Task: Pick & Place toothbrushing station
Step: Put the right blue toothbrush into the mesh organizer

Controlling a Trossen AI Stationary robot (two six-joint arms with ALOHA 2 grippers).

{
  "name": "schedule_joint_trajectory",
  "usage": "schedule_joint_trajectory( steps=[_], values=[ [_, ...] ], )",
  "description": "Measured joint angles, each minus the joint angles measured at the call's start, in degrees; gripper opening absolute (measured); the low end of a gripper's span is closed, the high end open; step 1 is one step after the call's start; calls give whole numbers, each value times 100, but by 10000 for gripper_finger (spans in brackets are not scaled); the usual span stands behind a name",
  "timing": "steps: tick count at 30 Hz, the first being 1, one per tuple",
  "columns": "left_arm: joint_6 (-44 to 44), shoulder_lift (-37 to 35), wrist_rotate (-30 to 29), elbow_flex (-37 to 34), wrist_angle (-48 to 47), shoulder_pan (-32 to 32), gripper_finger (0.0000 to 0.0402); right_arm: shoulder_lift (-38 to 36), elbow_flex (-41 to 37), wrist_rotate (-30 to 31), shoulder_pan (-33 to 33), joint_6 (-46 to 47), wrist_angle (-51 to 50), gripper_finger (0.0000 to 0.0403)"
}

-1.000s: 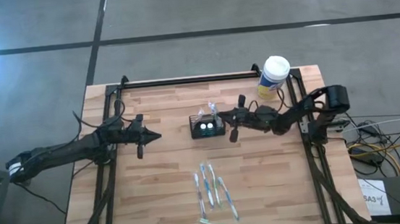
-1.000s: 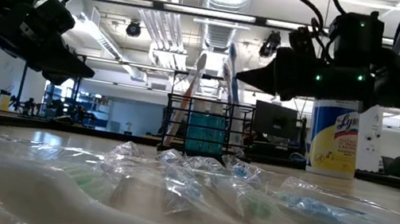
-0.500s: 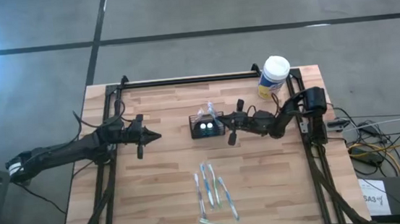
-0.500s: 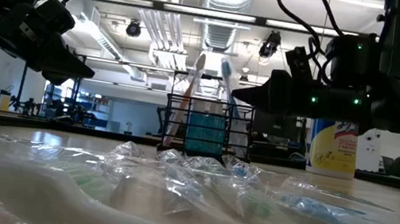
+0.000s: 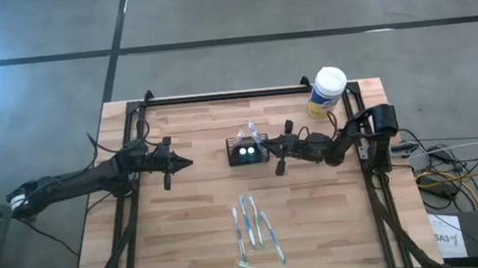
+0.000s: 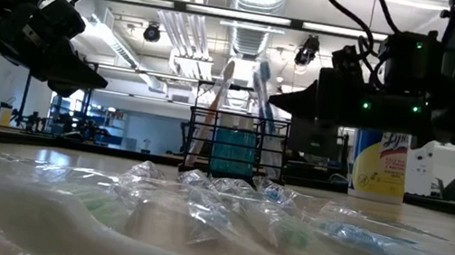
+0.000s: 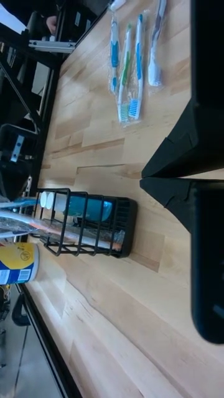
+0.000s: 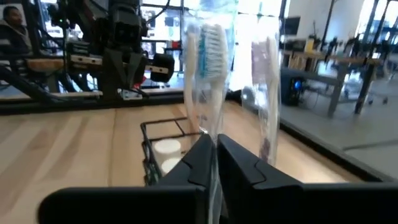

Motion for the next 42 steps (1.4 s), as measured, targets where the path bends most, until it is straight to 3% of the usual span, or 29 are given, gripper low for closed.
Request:
schedule_joint_trajectory(
  steps=[11, 19, 23, 26, 33, 36, 42],
  values=[
    [-15, 0, -1, 0, -4, 0, 10, -371, -280, 33, -2, 408, -170, 134],
    [-15, 0, 9, 0, -16, 0, 10, -1242, -345, 32, 138, 510, -814, 159],
    [81, 0, 9, 0, -10, 0, 10, -2061, -98, 31, 497, 304, -2333, 152],
    [200, 0, 9, 0, -12, 0, 10, -2706, 315, 31, 863, 298, -4105, 143],
    [283, 0, 13, 0, -17, 0, 10, -3430, 1803, 532, 1878, 1300, -8361, 120],
    [289, 0, 13, 0, -13, 0, 10, -3361, 2337, 902, 2287, 1910, -9249, 114],
    [291, 0, 18, 0, 15, 0, 10, -2903, 3103, 958, 2730, 3637, -10318, 107]
  ],
)
